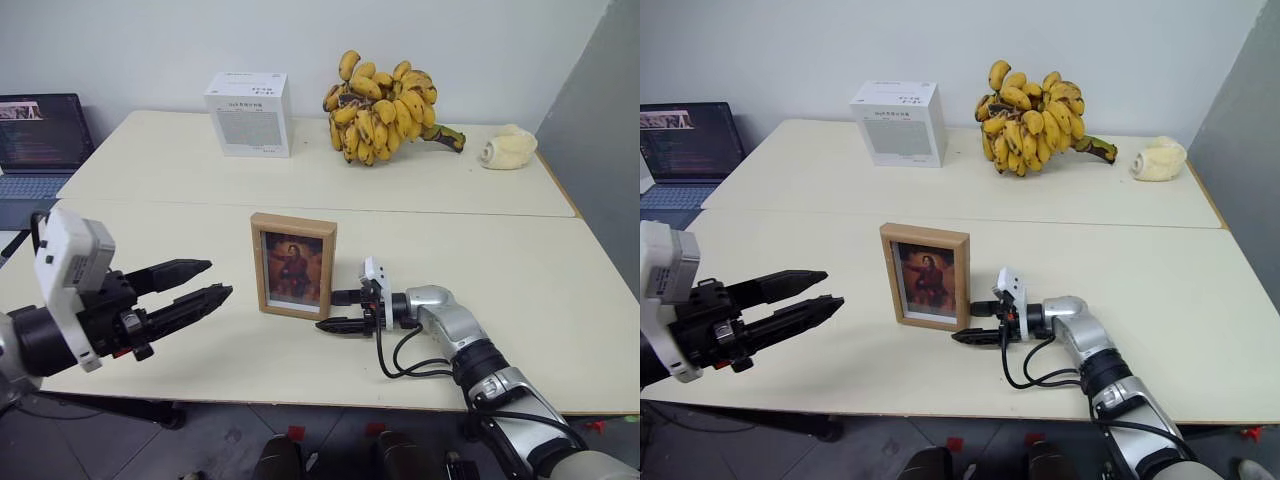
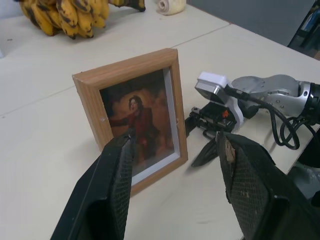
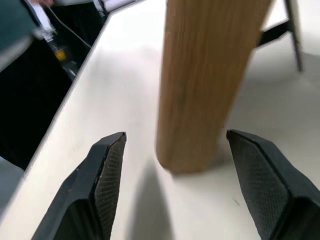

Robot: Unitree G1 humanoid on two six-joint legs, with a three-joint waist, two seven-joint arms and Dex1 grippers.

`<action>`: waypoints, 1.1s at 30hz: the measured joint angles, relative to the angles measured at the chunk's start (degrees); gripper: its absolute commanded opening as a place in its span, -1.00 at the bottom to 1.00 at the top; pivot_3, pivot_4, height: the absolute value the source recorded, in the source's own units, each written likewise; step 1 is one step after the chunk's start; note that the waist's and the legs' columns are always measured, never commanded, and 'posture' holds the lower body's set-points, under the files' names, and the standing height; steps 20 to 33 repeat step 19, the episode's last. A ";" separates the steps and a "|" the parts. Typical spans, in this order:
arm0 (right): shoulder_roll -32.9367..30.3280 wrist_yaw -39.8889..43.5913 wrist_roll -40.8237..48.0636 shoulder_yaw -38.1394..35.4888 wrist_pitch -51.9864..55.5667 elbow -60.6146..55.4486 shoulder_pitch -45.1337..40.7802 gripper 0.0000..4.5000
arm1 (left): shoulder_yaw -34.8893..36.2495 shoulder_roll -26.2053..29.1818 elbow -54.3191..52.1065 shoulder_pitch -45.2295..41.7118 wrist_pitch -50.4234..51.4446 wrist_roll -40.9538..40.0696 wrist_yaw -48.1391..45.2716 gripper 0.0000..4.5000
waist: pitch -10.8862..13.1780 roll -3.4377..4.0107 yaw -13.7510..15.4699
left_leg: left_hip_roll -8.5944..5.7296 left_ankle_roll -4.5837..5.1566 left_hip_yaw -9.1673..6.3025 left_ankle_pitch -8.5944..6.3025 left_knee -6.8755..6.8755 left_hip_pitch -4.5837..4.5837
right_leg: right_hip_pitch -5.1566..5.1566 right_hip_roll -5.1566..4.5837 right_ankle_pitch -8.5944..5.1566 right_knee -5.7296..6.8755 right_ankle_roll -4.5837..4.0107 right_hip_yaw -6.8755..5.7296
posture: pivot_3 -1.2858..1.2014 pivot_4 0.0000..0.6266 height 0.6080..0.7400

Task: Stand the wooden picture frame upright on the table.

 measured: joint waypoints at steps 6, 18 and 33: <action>-15.22 0.08 -3.47 -0.90 2.11 -17.88 9.02 0.50 | -7.12 -2.60 -0.05 -1.60 -4.93 6.67 -1.66 0.21 | -0.01 -0.01 0.94 | -0.09 -0.02 0.12 -0.02 -0.05 0.01 | 0.01 -0.10 -0.05 -0.08 0.07 0.11 | 0.03 -0.52 1.00; -25.11 -8.88 12.78 -16.21 31.80 -51.26 8.68 0.50 | -11.49 -2.64 5.92 -4.36 -6.09 10.81 -8.84 0.21 | 0.02 0.01 0.07 | 0.00 -0.01 0.38 -0.02 -0.10 0.17 | -0.02 -0.09 -0.15 -0.04 0.20 0.30 | 0.03 -0.52 1.00; -24.89 -10.32 14.16 -16.47 33.94 -52.58 8.18 0.50 | -11.75 -2.64 6.21 -4.74 -6.09 11.21 -8.87 0.21 | 0.02 0.00 0.14 | -0.01 -0.01 0.39 -0.02 -0.10 0.17 | -0.03 -0.10 -0.15 -0.07 0.20 0.31 | 0.03 -0.52 1.00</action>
